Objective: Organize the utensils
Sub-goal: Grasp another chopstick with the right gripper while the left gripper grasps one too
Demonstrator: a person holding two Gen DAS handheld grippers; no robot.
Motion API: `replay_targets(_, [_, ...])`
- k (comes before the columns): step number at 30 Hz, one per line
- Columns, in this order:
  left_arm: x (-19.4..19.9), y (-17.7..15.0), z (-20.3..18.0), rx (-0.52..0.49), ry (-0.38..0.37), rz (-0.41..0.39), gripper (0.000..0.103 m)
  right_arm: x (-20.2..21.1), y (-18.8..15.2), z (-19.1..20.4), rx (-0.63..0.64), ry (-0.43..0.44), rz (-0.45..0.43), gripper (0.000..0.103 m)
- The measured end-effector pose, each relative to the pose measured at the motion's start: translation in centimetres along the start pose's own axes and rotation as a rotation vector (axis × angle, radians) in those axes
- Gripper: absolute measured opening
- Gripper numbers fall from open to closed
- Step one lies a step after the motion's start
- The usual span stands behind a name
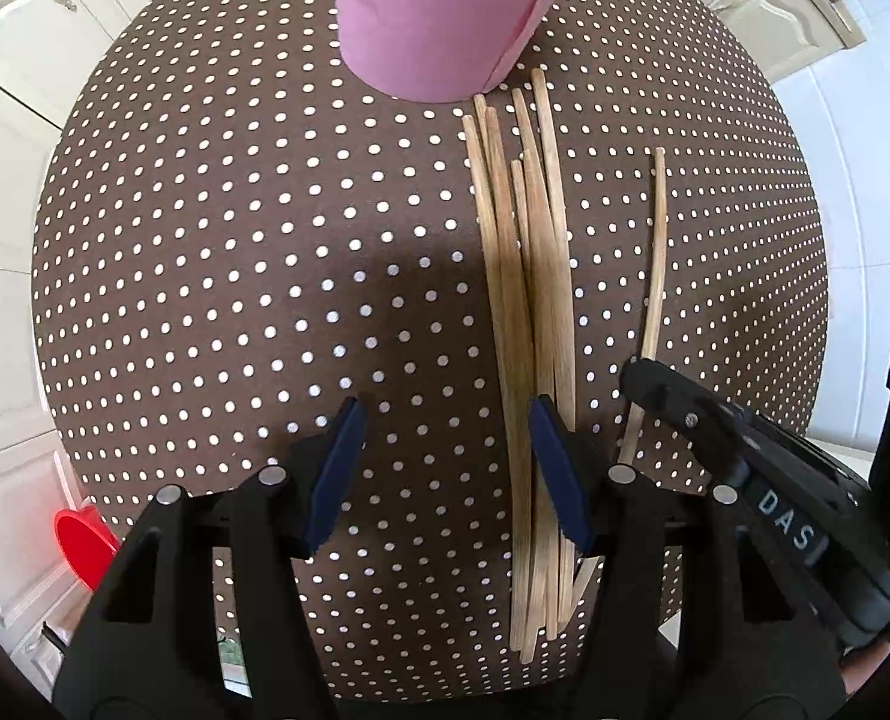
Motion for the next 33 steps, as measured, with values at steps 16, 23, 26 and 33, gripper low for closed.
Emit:
replay_targets(16, [-1.9, 3.3, -1.4, 0.006, -0.12, -0.059, 0.015, 0.7, -2.0, -1.2, -0.001, -0.014, -0.016, 0.005])
replay_targets(23, [-2.1, 3.8, -0.5, 0.025, -0.114, -0.084, 0.008, 1.0, -2.3, -1.0, -0.007, -0.032, -0.028, 0.005])
replay_targets(26, [-2.0, 3.4, -1.3, -0.013, -0.024, -0.092, 0.007, 1.2, -2.4, -0.9, -0.002, -0.046, -0.033, 0.005])
replay_targets(33, [-1.1, 2.7, -1.9, -0.018, -0.002, -0.111, 0.007, 2.2, -2.7, 0.1, 0.031, -0.064, -0.075, 0.005])
Point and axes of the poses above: each gripper's, at about its wrist camera, not at the fingertips, and x roughly against the way its jaws point, z to its left, y to its top, the point moved 2 cm from there along -x, roughly the way its jaws point, and after that the axes turned 14 degrees about z, right-handed, at the moved point
